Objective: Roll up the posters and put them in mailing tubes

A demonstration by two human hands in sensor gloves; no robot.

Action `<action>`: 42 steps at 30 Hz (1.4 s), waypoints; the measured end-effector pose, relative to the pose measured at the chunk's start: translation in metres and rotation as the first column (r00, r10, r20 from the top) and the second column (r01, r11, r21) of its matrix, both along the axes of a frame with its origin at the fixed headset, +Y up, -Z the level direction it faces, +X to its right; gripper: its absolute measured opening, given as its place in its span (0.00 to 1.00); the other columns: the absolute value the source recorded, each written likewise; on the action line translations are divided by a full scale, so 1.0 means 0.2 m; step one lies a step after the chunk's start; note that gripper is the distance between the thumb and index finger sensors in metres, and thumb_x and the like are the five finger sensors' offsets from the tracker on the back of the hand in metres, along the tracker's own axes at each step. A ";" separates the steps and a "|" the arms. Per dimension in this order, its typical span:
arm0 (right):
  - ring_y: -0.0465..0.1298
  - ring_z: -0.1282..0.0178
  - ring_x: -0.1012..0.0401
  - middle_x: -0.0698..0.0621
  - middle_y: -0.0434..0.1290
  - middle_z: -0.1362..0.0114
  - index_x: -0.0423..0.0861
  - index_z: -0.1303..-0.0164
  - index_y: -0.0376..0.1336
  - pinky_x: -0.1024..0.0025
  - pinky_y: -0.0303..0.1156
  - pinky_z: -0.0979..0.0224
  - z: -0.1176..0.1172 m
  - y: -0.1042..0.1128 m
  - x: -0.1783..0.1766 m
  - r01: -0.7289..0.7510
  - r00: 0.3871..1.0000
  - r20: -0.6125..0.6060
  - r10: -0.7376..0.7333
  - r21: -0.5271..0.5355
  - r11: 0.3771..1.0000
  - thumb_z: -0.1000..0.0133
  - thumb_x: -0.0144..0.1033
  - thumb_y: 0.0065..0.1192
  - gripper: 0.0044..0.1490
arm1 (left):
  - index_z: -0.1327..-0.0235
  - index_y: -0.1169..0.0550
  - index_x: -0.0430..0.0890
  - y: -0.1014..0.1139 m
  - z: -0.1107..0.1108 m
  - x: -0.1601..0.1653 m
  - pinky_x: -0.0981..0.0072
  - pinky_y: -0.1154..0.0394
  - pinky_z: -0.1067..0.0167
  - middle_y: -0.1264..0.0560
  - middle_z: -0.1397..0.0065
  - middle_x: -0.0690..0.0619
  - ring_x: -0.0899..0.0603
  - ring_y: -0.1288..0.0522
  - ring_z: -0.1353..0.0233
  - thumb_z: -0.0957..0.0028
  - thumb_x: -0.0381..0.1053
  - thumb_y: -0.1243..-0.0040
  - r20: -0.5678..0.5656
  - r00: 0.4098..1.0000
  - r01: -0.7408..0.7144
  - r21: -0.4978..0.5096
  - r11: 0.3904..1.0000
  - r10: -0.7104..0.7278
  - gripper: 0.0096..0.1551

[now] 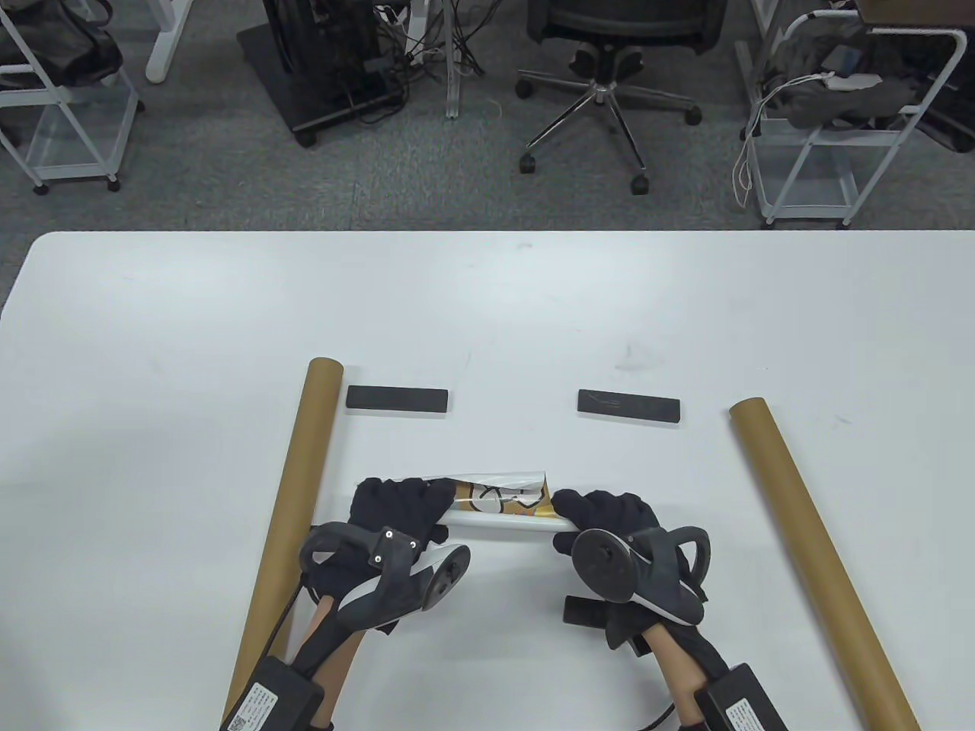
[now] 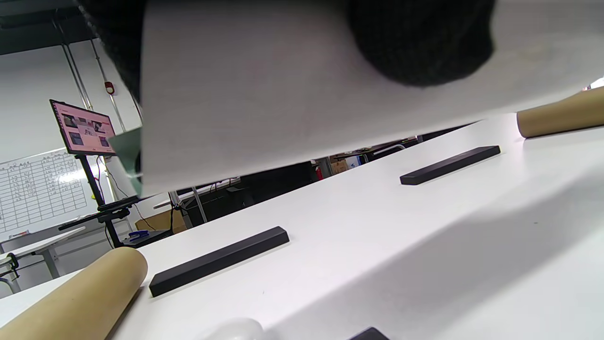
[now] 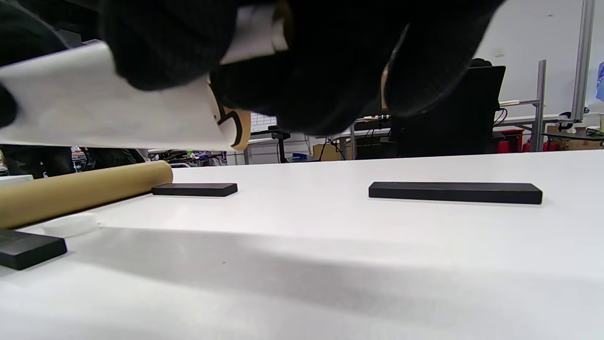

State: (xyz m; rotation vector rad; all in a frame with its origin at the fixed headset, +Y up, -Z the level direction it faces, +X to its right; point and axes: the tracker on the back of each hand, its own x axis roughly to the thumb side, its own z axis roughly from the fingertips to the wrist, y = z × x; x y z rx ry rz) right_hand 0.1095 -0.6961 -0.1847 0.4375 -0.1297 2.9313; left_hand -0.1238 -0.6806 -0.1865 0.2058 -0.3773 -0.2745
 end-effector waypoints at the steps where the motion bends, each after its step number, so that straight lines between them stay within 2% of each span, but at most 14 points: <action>1: 0.82 0.42 0.52 0.50 0.77 0.37 0.47 0.31 0.64 0.40 0.72 0.28 0.00 0.00 0.00 0.000 1.000 -0.002 0.000 -0.002 1.000 0.49 0.44 0.58 0.34 | 0.33 0.27 0.61 0.00 0.00 0.01 0.48 0.22 0.28 0.19 0.37 0.62 0.50 0.15 0.39 0.53 0.60 0.46 0.003 1.000 0.005 -0.006 1.000 -0.005 0.31; 4: 0.78 0.40 0.47 0.44 0.71 0.32 0.43 0.27 0.59 0.36 0.68 0.26 0.00 -0.01 -0.02 -0.007 1.000 -0.030 0.006 -0.018 1.000 0.44 0.37 0.51 0.34 | 0.32 0.29 0.59 -0.01 0.01 0.02 0.47 0.24 0.27 0.20 0.37 0.61 0.50 0.17 0.41 0.51 0.58 0.51 0.008 1.000 0.026 -0.001 1.000 -0.026 0.31; 6: 0.74 0.43 0.46 0.41 0.67 0.32 0.39 0.25 0.54 0.31 0.64 0.26 0.00 -0.02 -0.03 0.014 0.999 -0.040 -0.017 -0.065 0.998 0.43 0.36 0.48 0.35 | 0.31 0.30 0.59 0.00 0.01 0.03 0.46 0.24 0.27 0.21 0.38 0.61 0.50 0.17 0.42 0.52 0.59 0.49 0.009 0.999 0.033 0.018 0.999 -0.033 0.31; 8: 0.72 0.43 0.47 0.41 0.65 0.32 0.39 0.24 0.52 0.31 0.63 0.26 0.01 -0.03 -0.04 -0.010 1.000 -0.028 0.008 -0.077 0.997 0.42 0.39 0.52 0.37 | 0.31 0.30 0.60 -0.01 0.01 0.03 0.47 0.23 0.27 0.21 0.40 0.62 0.51 0.17 0.44 0.53 0.59 0.44 0.013 0.999 0.042 0.028 0.999 -0.042 0.32; 10: 0.73 0.45 0.49 0.43 0.66 0.34 0.41 0.26 0.53 0.33 0.65 0.26 0.00 -0.04 -0.04 -0.041 0.999 -0.020 0.040 -0.052 0.998 0.43 0.38 0.54 0.35 | 0.25 0.40 0.62 -0.01 0.02 0.03 0.49 0.23 0.27 0.21 0.39 0.63 0.53 0.17 0.46 0.54 0.59 0.41 0.018 0.997 0.080 0.067 0.995 -0.081 0.41; 12: 0.75 0.47 0.50 0.45 0.69 0.36 0.43 0.28 0.56 0.35 0.66 0.27 0.00 -0.04 -0.04 -0.021 1.000 -0.014 0.020 -0.043 0.999 0.43 0.36 0.54 0.32 | 0.25 0.43 0.61 -0.01 0.02 0.03 0.50 0.22 0.28 0.23 0.37 0.62 0.55 0.17 0.47 0.54 0.59 0.41 0.023 0.996 0.088 0.074 0.993 -0.090 0.43; 18: 0.78 0.45 0.51 0.47 0.72 0.35 0.47 0.31 0.61 0.38 0.68 0.26 -0.01 -0.04 0.00 0.039 0.999 -0.017 -0.040 -0.053 0.998 0.45 0.36 0.56 0.30 | 0.35 0.30 0.58 -0.01 0.02 0.04 0.50 0.22 0.28 0.21 0.35 0.60 0.54 0.16 0.47 0.53 0.58 0.41 0.036 0.998 0.047 0.018 0.999 -0.047 0.30; 22: 0.74 0.39 0.47 0.42 0.66 0.29 0.51 0.32 0.63 0.34 0.64 0.25 -0.01 -0.03 0.01 -0.004 1.000 0.014 0.004 -0.048 0.999 0.47 0.40 0.57 0.31 | 0.37 0.26 0.61 -0.01 0.01 0.03 0.47 0.24 0.26 0.24 0.30 0.58 0.50 0.18 0.38 0.52 0.58 0.42 0.019 0.999 0.046 0.022 0.999 -0.046 0.27; 24: 0.73 0.40 0.48 0.44 0.65 0.30 0.51 0.32 0.64 0.34 0.64 0.25 -0.01 -0.03 0.00 -0.020 1.000 0.019 0.020 -0.023 1.000 0.48 0.41 0.58 0.31 | 0.38 0.25 0.62 -0.02 0.01 0.03 0.44 0.26 0.25 0.27 0.27 0.55 0.48 0.20 0.35 0.52 0.58 0.43 0.003 0.999 0.044 0.015 0.999 -0.044 0.26; 27: 0.74 0.42 0.50 0.46 0.67 0.33 0.49 0.32 0.64 0.36 0.65 0.25 -0.01 -0.03 -0.01 -0.028 1.000 0.004 0.028 -0.021 0.999 0.48 0.41 0.58 0.32 | 0.38 0.24 0.63 -0.01 0.01 0.02 0.43 0.27 0.25 0.27 0.27 0.54 0.47 0.21 0.35 0.53 0.58 0.43 -0.010 0.999 0.052 0.021 0.998 -0.052 0.26; 30: 0.76 0.43 0.51 0.48 0.70 0.35 0.48 0.31 0.64 0.37 0.66 0.25 -0.01 -0.03 -0.01 -0.032 0.999 -0.006 0.032 -0.016 0.999 0.48 0.41 0.59 0.33 | 0.36 0.25 0.64 -0.01 0.00 0.02 0.45 0.25 0.25 0.23 0.33 0.60 0.49 0.19 0.37 0.53 0.59 0.43 -0.007 0.999 0.054 0.006 0.999 -0.054 0.28; 35: 0.81 0.43 0.53 0.53 0.76 0.38 0.50 0.30 0.63 0.40 0.69 0.26 -0.01 -0.03 0.02 -0.008 1.000 0.002 0.008 -0.015 1.000 0.49 0.42 0.60 0.34 | 0.27 0.30 0.61 -0.02 -0.01 0.00 0.46 0.24 0.26 0.22 0.32 0.59 0.48 0.17 0.35 0.53 0.60 0.45 -0.015 1.000 0.021 -0.015 1.000 -0.022 0.35; 39: 0.81 0.42 0.52 0.51 0.76 0.36 0.48 0.29 0.63 0.40 0.69 0.26 -0.01 -0.03 0.02 -0.010 1.000 0.003 0.010 -0.021 1.000 0.47 0.41 0.57 0.34 | 0.29 0.30 0.61 -0.03 -0.01 0.00 0.46 0.24 0.26 0.21 0.33 0.59 0.48 0.17 0.36 0.52 0.59 0.48 -0.008 1.000 0.003 -0.031 1.000 -0.004 0.33; 42: 0.77 0.42 0.48 0.45 0.71 0.34 0.44 0.26 0.58 0.35 0.66 0.26 -0.01 -0.04 0.00 -0.004 1.000 -0.028 0.002 -0.071 0.997 0.44 0.36 0.51 0.33 | 0.29 0.31 0.60 -0.03 0.00 0.02 0.45 0.25 0.26 0.21 0.35 0.59 0.48 0.18 0.39 0.50 0.57 0.51 0.000 1.000 0.020 -0.040 0.999 -0.020 0.32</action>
